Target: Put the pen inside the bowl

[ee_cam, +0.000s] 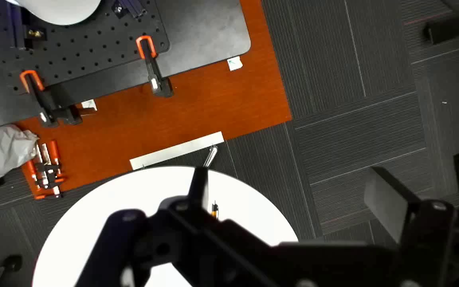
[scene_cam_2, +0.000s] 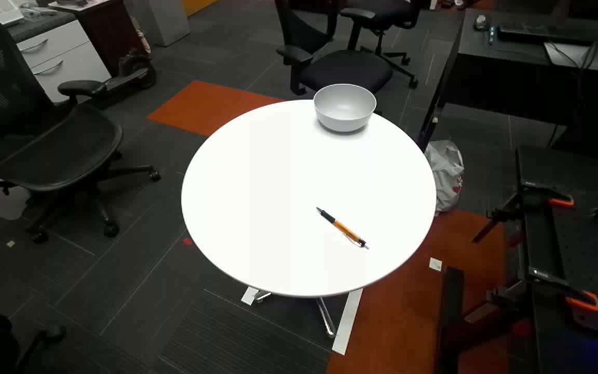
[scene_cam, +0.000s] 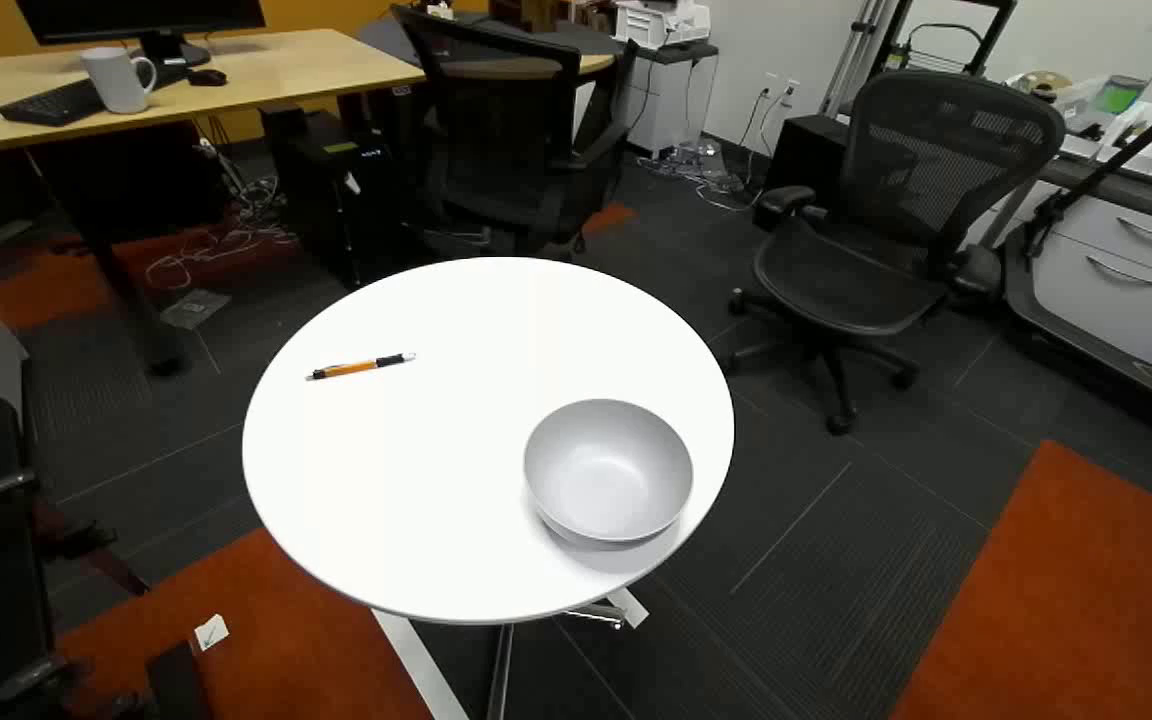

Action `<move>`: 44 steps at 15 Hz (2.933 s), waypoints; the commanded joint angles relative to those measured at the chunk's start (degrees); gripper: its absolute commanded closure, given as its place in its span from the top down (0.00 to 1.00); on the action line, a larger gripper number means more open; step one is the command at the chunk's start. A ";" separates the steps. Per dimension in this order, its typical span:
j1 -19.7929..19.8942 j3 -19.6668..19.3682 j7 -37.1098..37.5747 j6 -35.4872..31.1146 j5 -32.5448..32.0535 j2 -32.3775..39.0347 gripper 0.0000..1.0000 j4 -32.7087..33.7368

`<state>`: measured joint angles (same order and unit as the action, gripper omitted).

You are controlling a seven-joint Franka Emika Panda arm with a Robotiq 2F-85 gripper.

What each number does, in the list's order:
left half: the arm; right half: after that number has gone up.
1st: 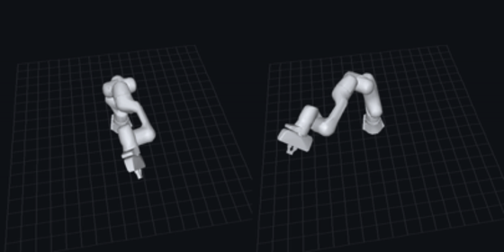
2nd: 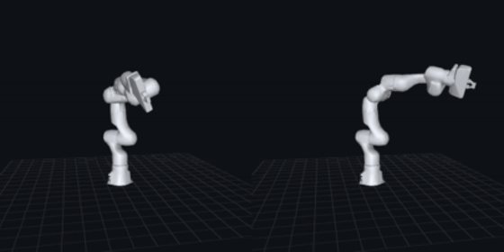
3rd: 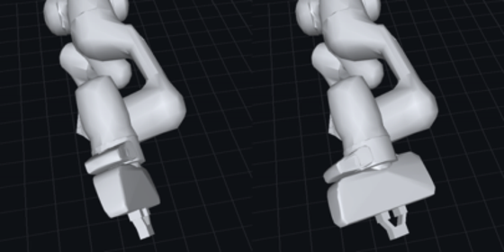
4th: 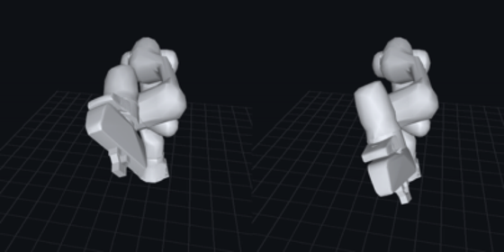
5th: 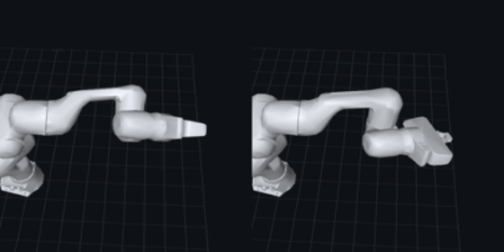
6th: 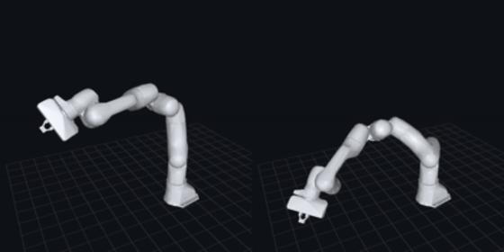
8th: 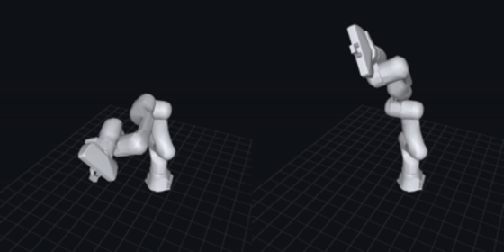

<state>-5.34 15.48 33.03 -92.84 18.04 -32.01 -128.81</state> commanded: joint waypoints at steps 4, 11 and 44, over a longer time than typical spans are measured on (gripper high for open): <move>0.08 0.04 -0.01 0.15 -0.01 0.05 1.00 0.15; 1.13 -0.70 -1.56 -1.45 -2.55 4.44 1.00 0.53; -0.23 -10.60 -2.83 -42.78 -15.81 41.44 1.00 -2.49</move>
<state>-4.35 6.11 30.45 -135.78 1.92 9.45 -131.38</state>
